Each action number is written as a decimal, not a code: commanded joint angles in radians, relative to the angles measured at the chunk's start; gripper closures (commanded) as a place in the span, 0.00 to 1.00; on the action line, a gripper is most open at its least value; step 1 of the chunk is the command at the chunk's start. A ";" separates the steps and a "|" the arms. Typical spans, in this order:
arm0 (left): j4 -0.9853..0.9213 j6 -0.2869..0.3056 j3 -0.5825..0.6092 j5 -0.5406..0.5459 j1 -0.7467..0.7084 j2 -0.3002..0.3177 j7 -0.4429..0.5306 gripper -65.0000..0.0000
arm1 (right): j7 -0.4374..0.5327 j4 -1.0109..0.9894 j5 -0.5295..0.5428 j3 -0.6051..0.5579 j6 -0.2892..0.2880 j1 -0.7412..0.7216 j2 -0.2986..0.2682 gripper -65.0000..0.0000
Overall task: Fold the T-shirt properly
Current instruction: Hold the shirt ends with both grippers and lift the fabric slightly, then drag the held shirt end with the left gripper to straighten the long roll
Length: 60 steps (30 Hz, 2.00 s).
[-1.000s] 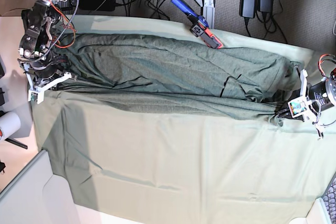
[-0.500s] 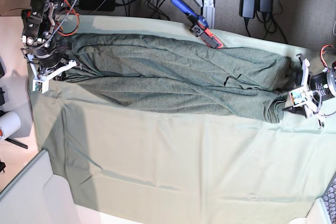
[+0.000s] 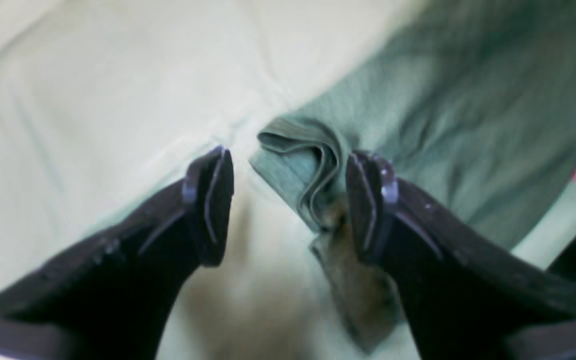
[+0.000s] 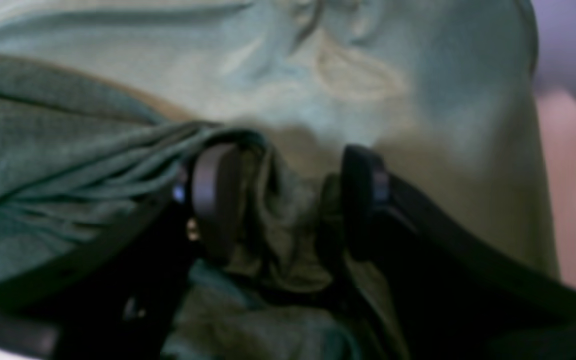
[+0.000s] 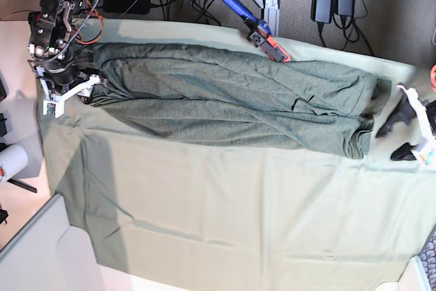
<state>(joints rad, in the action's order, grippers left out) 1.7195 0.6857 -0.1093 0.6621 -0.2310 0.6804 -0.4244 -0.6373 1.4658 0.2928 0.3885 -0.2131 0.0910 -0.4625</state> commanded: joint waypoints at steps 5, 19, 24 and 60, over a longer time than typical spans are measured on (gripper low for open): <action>-0.013 -0.048 -0.131 0.129 -0.055 -0.126 -0.029 0.40 | 0.019 0.014 0.011 0.011 0.004 -0.013 -0.003 0.50; -0.285 -0.068 -0.117 0.128 -0.002 -0.276 -0.052 0.40 | 0.008 0.014 0.011 0.011 0.004 -0.013 0.012 0.50; -0.271 -0.031 -0.106 0.162 0.001 -0.280 -0.058 0.40 | 0.007 0.014 0.011 0.011 0.004 -0.013 0.012 0.50; -0.253 0.012 -0.121 0.059 0.051 -0.311 0.003 1.00 | 0.012 0.014 0.011 0.011 0.004 -0.013 0.012 0.50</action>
<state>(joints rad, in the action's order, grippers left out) 1.4521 0.6743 -0.2226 0.7029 -0.1905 0.3534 -0.4488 -0.6476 1.4658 0.2989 0.3889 -0.2131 0.0891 -0.4316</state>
